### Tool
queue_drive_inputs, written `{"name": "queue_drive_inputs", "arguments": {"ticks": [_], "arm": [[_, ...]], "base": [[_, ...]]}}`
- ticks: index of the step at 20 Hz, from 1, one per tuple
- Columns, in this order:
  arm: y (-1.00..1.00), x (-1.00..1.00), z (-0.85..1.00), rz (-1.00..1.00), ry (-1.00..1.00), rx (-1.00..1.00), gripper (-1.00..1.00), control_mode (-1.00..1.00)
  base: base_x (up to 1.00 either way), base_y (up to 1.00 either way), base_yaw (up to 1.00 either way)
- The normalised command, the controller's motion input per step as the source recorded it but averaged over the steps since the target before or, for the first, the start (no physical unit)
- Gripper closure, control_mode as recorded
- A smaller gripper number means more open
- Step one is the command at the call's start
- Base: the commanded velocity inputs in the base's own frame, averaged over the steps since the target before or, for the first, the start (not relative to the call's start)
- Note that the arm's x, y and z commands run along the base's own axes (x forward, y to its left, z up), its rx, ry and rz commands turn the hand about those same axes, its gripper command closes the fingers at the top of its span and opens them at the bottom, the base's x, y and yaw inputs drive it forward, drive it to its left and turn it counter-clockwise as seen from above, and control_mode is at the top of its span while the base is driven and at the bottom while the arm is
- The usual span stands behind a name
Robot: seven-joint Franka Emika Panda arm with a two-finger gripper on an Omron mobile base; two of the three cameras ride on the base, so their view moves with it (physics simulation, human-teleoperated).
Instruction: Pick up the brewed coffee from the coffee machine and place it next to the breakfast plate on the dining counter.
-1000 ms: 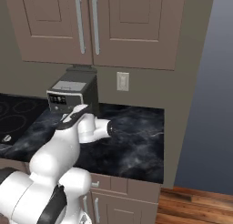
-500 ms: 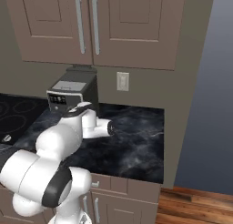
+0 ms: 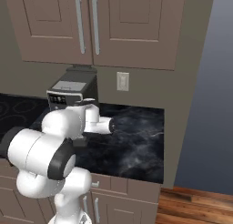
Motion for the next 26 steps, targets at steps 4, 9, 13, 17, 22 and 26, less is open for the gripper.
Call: {"name": "queue_drive_inputs", "arguments": {"ticks": [4, 9, 13, 17, 22, 26], "arm": [[0.0, 0.22, -0.23, 0.0, 0.0, 0.0, -1.0, -1.0], [0.02, 0.21, -0.21, 0.0, 0.0, 0.0, -1.0, -1.0], [0.15, 0.23, -0.09, 0.0, 0.0, 0.0, -1.0, -1.0], [0.17, 0.21, -0.01, 0.0, 0.0, 0.0, -1.0, -1.0], [0.02, 0.02, 0.0, 0.0, 0.0, 0.0, -1.0, -1.0], [0.05, 0.0, 0.0, 0.0, 0.0, 0.0, 1.0, -1.0]], "base": [[0.0, 0.0, 0.0], [0.0, 0.0, 0.0], [0.0, 0.0, 0.0], [0.0, 0.0, 0.0], [0.0, 0.0, 0.0], [0.0, 0.0, 0.0]]}}
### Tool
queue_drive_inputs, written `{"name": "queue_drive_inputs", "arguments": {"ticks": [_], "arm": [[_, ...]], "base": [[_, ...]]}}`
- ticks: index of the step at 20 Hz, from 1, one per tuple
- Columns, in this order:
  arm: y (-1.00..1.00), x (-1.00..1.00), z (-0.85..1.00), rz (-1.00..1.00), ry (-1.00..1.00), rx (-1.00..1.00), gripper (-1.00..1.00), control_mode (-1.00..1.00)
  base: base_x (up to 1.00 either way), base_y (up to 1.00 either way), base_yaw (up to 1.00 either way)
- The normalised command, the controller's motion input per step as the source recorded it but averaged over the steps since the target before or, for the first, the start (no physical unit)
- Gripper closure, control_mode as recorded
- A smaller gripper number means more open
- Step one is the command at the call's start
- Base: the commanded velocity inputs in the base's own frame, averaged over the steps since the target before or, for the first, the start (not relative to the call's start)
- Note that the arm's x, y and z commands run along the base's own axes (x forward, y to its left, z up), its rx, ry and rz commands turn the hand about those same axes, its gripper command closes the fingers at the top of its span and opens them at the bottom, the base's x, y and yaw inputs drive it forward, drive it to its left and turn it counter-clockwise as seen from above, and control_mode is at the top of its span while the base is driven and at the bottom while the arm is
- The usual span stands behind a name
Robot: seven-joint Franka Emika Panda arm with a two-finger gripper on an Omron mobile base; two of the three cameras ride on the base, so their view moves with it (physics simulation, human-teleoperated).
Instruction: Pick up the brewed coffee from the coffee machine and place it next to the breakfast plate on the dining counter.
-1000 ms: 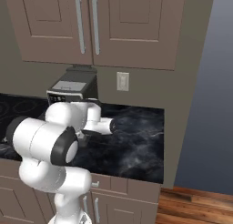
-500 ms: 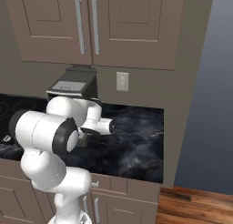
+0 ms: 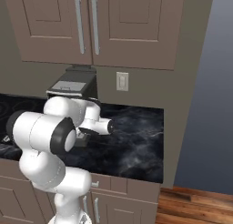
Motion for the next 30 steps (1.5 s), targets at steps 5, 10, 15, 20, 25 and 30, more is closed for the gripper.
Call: {"name": "queue_drive_inputs", "arguments": {"ticks": [5, 10, 15, 20, 25, 30], "arm": [[0.0, -0.05, 0.0, 0.01, 0.0, 0.0, 1.0, -1.0], [0.0, -0.51, 0.07, 0.02, 0.0, 0.0, 1.0, -1.0], [0.0, -0.67, 0.16, 0.02, 0.0, -0.01, 1.0, -1.0], [-0.25, -0.47, 0.09, 0.0, 0.0, -0.07, 1.0, -1.0], [-0.46, -0.37, 0.03, 0.0, 0.0, -0.15, 1.0, -1.0], [-0.55, -0.44, 0.31, 0.0, 0.0, -0.12, 1.0, -1.0]], "base": [[0.0, 0.0, 0.0], [0.0, 0.0, 0.0], [0.0, 0.0, 0.0], [0.0, 0.0, 0.0], [0.0, 0.0, 0.0], [0.0, 0.0, 0.0]]}}
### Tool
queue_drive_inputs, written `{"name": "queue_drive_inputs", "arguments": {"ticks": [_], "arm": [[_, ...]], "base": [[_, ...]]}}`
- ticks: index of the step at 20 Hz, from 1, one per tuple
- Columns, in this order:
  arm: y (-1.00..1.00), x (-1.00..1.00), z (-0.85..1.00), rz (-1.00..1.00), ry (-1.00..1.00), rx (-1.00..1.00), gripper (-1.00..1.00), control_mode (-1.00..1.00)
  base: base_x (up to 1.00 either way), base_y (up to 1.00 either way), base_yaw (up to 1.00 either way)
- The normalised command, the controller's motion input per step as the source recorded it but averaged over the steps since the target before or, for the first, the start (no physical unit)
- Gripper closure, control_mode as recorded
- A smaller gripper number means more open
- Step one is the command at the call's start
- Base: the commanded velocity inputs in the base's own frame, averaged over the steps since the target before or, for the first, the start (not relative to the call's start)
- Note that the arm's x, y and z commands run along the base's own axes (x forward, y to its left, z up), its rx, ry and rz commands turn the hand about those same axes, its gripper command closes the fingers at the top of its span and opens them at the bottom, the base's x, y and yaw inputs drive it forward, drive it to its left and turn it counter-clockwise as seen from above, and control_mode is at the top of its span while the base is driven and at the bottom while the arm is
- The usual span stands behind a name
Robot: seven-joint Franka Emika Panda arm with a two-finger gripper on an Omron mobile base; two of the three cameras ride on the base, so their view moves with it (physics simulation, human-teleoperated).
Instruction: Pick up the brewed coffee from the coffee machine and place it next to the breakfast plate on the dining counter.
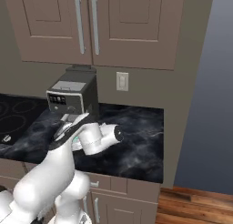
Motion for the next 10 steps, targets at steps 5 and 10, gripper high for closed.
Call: {"name": "queue_drive_inputs", "arguments": {"ticks": [5, 10], "arm": [[-0.59, -0.59, 0.69, 0.0, -0.06, 0.03, 1.0, -1.0], [-0.54, -0.63, 0.97, 0.0, -0.07, 0.14, 1.0, -1.0]], "base": [[0.0, 0.0, 0.0], [0.0, 0.0, 0.0]]}}
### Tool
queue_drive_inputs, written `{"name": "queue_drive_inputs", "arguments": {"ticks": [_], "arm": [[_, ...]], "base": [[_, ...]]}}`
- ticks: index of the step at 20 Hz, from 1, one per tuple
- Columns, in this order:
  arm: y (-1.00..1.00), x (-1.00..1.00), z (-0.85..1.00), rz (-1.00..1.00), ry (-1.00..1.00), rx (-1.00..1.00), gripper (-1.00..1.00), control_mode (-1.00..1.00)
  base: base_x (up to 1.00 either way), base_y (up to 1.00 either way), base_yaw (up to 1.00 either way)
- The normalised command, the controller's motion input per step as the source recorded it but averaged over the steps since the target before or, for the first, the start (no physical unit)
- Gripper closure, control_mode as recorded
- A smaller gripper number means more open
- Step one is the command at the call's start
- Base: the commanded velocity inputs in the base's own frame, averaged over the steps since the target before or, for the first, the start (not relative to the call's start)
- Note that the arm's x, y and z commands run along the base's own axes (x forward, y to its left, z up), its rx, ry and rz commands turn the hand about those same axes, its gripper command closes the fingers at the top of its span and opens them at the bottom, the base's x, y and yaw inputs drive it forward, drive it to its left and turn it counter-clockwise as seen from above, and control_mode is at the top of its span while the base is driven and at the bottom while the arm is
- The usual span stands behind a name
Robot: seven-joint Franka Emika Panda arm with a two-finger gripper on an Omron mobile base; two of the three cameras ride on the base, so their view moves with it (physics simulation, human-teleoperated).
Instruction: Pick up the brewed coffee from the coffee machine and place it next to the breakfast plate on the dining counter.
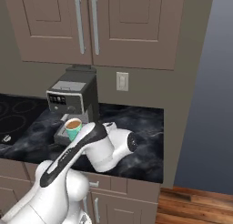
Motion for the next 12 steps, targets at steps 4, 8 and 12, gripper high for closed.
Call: {"name": "queue_drive_inputs", "arguments": {"ticks": [4, 8, 12], "arm": [[-0.22, -0.93, 0.97, 0.06, -0.01, 0.07, 1.0, -1.0], [-0.02, -0.95, 0.92, 0.08, 0.0, 0.0, 1.0, -1.0], [-0.06, -0.6, 0.5, 0.1, 0.0, 0.0, 1.0, -1.0]], "base": [[0.0, 0.0, 0.0], [0.0, 0.0, 0.0], [0.0, 0.0, 0.0]]}}
